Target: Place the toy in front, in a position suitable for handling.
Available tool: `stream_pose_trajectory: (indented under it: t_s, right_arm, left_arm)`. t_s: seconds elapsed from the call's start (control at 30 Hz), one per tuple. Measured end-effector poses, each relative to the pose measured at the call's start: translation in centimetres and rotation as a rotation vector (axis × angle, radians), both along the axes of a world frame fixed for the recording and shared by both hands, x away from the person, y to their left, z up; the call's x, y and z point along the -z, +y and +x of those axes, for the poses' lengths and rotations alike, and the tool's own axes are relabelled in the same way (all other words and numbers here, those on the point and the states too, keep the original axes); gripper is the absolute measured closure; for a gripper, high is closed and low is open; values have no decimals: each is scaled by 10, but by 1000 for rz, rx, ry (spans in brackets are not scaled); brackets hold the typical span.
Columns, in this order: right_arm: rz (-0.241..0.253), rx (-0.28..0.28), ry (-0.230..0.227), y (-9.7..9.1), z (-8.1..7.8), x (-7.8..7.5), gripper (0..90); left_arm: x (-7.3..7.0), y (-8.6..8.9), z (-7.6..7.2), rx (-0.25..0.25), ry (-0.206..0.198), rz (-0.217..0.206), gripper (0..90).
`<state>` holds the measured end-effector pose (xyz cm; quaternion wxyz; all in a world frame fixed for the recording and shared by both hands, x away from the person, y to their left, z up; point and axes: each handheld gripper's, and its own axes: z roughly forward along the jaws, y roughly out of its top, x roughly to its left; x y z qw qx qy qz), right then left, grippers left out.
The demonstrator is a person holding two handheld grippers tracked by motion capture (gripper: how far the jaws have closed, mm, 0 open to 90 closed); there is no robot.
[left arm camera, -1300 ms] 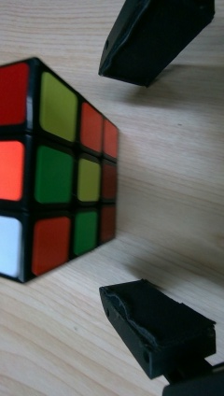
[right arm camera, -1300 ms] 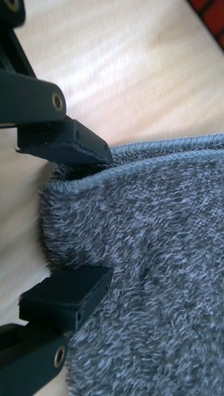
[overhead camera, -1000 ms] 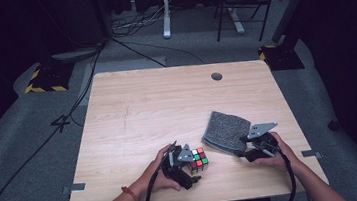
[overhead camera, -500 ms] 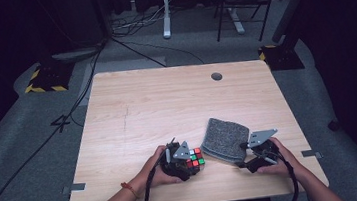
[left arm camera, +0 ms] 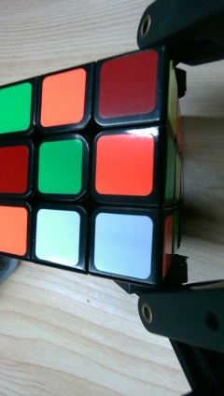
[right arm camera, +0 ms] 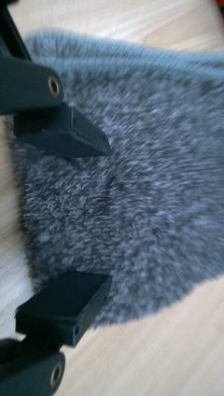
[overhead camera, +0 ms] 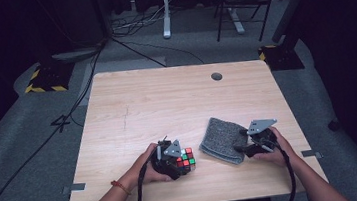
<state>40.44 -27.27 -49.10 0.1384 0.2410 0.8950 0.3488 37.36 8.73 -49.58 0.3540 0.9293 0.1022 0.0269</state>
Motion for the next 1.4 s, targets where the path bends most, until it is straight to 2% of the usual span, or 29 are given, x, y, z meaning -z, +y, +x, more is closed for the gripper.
stream_pose_trajectory:
  t_s: [0.03,0.13,0.3,0.37,0.4,0.5,0.57,0.63,0.77,0.8,0.87,0.93,0.97,1.07,1.2,1.27,1.37,1.4]
  right_arm:
    - [24,3,16,-1,1,1,308]
    - [43,1,35,-3,-1,3,322]
    - [48,-28,52,0,-14,4,324]
    - [49,-48,46,3,-22,4,324]
    - [42,-45,46,6,-26,3,324]
    - [18,-61,33,8,-30,2,326]
    - [-1,-66,13,11,-33,-1,320]
    - [13,-85,-12,13,-37,-5,312]
    - [29,-121,-16,18,-40,-8,291]
    - [17,-124,-15,20,-41,-7,278]
    - [-3,-119,2,26,-37,1,238]
    - [7,-114,16,26,-35,2,229]
    - [28,-103,49,24,-32,4,221]
    - [42,-102,51,22,-31,6,223]
    - [54,-90,59,21,-34,7,271]
    - [50,-92,59,21,-36,5,374]
    - [57,-108,58,20,-40,3,591]
    - [57,-108,58,20,-40,3,591]
  left_arm:
    - [0,1,0,1,-1,0,330]
    - [0,6,1,-14,-5,1,328]
    - [1,10,2,-47,-9,5,294]
    - [1,12,2,-65,3,-1,290]
    - [1,15,2,-94,15,5,238]
    - [0,18,2,-108,12,6,195]
    - [-1,21,0,-118,11,-14,203]
    - [-3,24,-3,-130,0,-27,204]
    - [-3,25,-3,-140,4,-29,188]
    - [-2,24,-2,-141,4,-29,180]
    - [0,22,-2,-142,9,-27,173]
    - [1,20,-1,-142,8,-31,171]
    - [1,19,-1,-143,11,-28,169]
    - [3,16,0,-140,13,-23,166]
    - [5,14,0,-137,8,-17,159]
    - [5,13,0,-136,4,-17,159]
    - [6,13,0,-135,-8,-14,151]
    - [6,13,0,-137,-12,-18,151]
